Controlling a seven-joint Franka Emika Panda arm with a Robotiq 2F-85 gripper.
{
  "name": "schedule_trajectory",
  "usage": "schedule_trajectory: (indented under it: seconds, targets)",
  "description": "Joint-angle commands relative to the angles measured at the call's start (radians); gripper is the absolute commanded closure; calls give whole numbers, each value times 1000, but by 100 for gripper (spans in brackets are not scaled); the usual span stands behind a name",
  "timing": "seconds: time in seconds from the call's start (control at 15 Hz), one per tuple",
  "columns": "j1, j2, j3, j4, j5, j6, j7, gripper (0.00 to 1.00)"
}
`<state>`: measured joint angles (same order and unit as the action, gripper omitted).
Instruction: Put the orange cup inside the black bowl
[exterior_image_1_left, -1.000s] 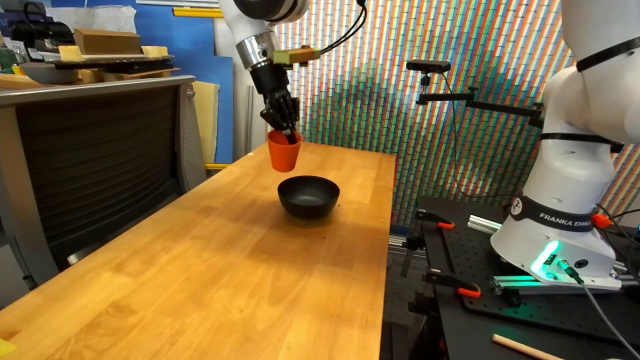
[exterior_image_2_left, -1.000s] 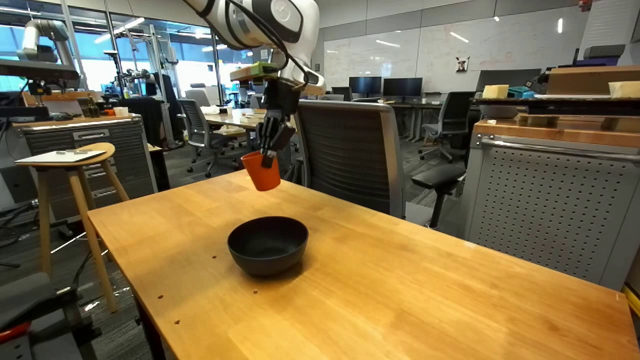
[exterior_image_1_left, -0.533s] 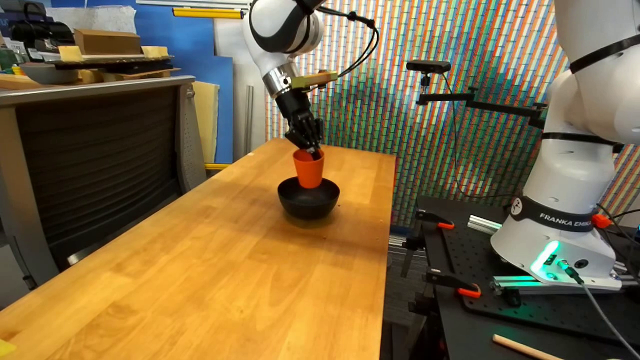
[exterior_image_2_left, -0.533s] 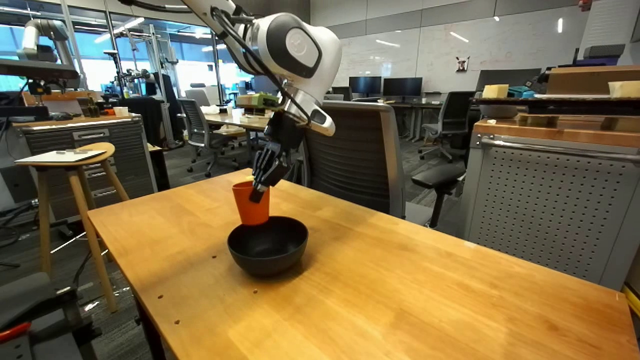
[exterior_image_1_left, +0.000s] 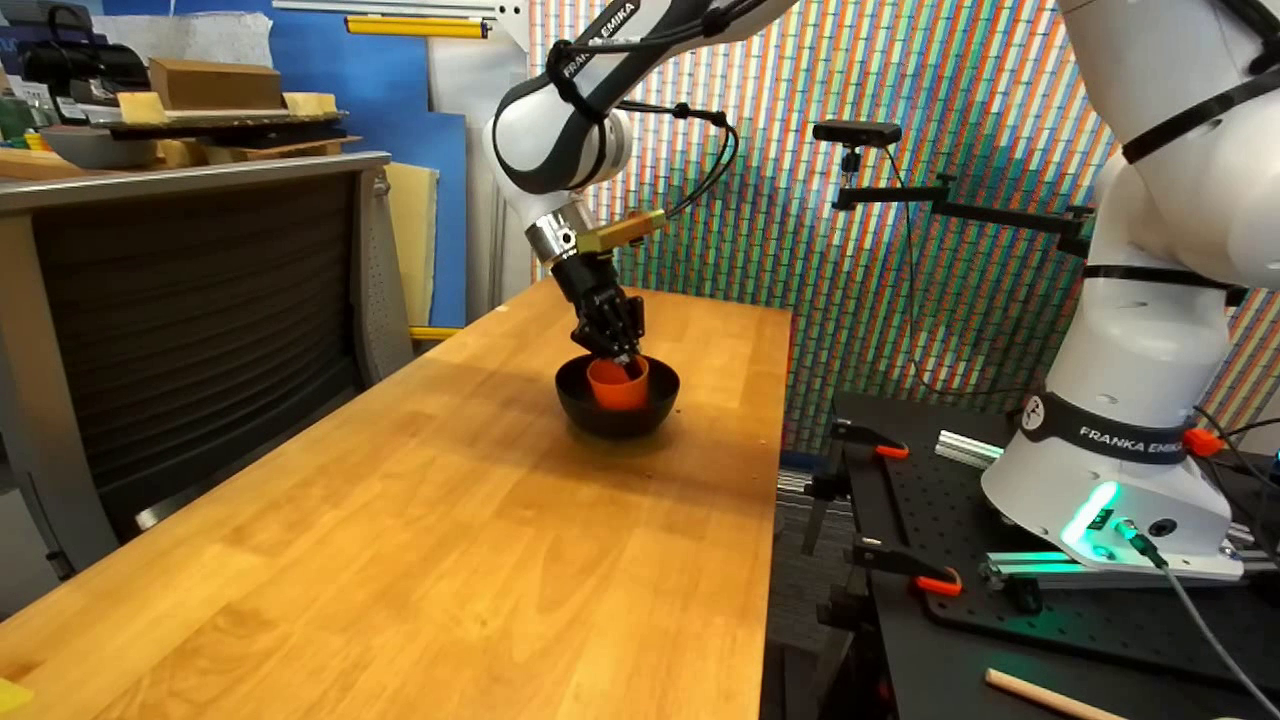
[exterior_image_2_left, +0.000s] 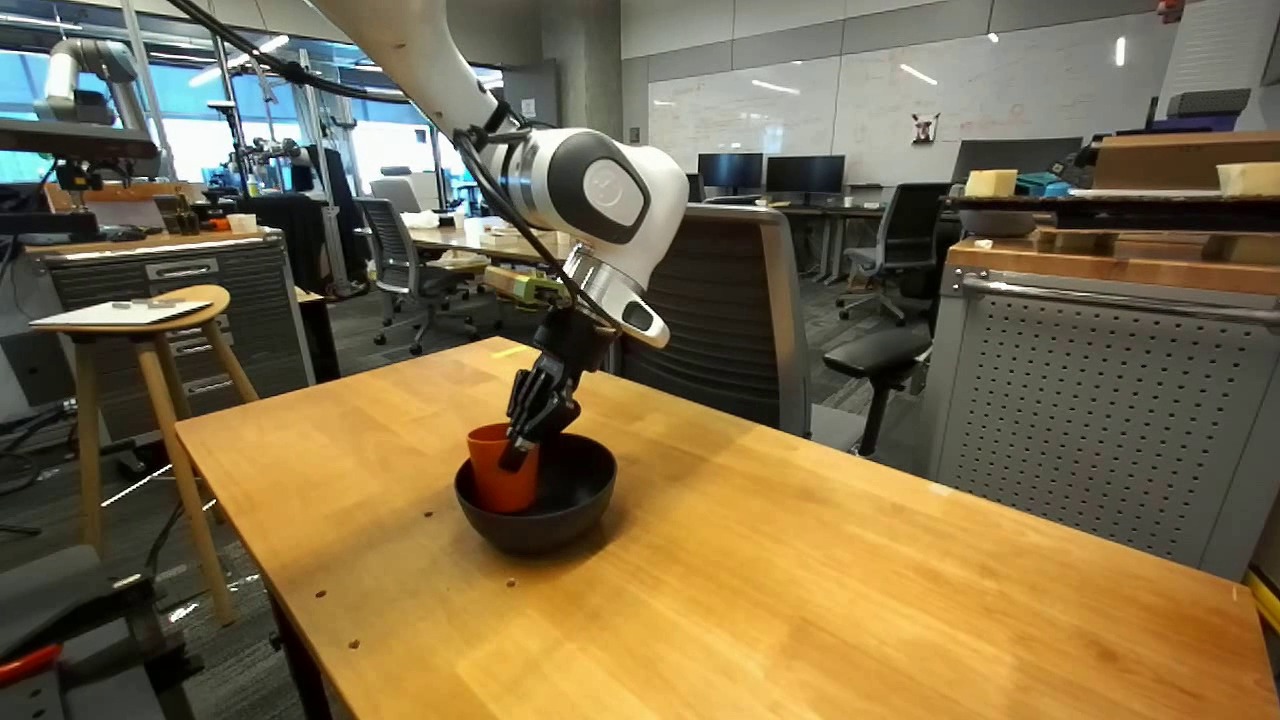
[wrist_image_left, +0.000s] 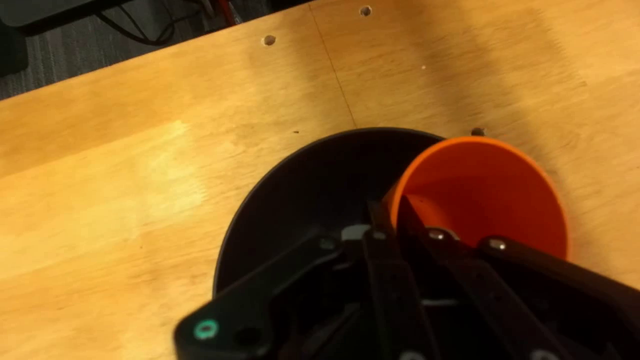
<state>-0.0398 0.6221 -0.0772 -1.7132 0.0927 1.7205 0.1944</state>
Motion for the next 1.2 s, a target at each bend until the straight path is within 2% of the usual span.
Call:
schedule_trajectory:
  seconds: [0.0, 0.07, 0.33, 0.6, 0.67, 1.13]
  targets:
    - [-14, 35, -11, 42, 3, 6, 16, 85]
    - [-15, 34, -13, 40, 3, 11, 16, 67]
    - [-18, -7, -12, 27, -2, 3, 11, 37]
    - [-1, -158, -16, -35, -45, -15, 6, 6]
    - [6, -197, -16, -43, -65, -24, 5, 1]
    - [77, -473, 25, -95, -248, -8, 8, 0]
